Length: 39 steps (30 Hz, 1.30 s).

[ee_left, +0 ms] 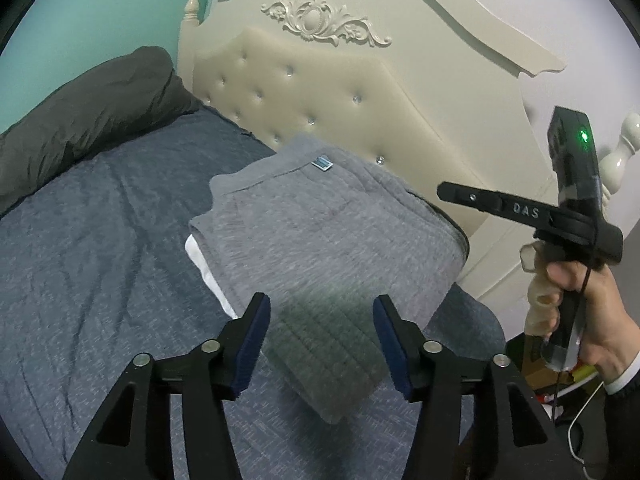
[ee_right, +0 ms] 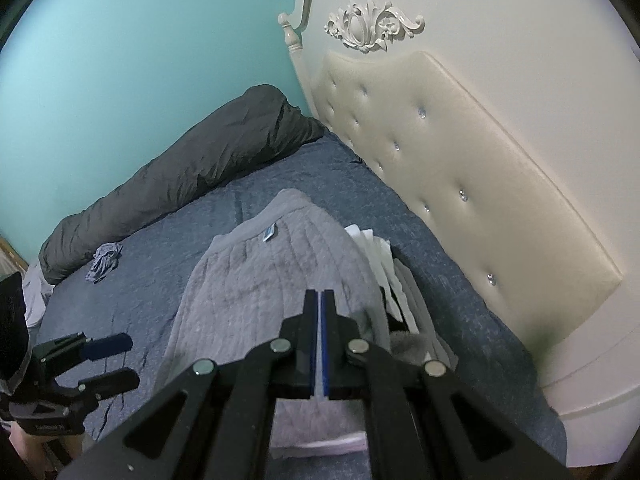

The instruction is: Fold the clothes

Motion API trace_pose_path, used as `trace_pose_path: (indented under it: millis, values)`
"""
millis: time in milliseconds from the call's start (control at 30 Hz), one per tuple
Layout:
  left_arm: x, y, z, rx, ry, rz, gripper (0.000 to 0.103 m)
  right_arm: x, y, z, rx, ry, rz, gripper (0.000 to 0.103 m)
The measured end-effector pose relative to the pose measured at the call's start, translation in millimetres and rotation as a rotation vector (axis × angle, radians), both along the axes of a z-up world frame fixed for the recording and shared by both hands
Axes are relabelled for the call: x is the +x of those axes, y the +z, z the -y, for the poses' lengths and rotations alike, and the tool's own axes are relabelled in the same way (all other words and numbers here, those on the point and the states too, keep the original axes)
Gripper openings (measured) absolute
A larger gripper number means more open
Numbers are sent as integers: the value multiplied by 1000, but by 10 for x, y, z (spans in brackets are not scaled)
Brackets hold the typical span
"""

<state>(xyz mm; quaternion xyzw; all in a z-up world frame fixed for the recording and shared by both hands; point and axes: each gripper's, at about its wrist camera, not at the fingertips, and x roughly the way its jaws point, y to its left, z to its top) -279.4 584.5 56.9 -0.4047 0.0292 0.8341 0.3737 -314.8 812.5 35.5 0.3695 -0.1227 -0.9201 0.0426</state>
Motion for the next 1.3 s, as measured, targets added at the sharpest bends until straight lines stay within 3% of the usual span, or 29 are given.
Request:
trace_pose_path:
  millis: [300,367,500,667,733,1300]
  values:
    - [83,116,113,-5,42,-27,81,260,14,97,-17,-25,-2,5]
    - [95,139,147,-6,53,-32,82,309,12,127,-14,-30,-1,10]
    - [105,177,221,-7,78,-51,97,423,-2,193,-15,-39,-10,28]
    - [105,171,310,-17,106,-56,98,515,-15,307,-2,-48,-19,38]
    - [114,165,358,-28,123,-68,103,551,-20,352,4,-51,-22,53]
    - [129,133,927,-32,227,-63,103,739,-76,744,33,-118,-31,84]
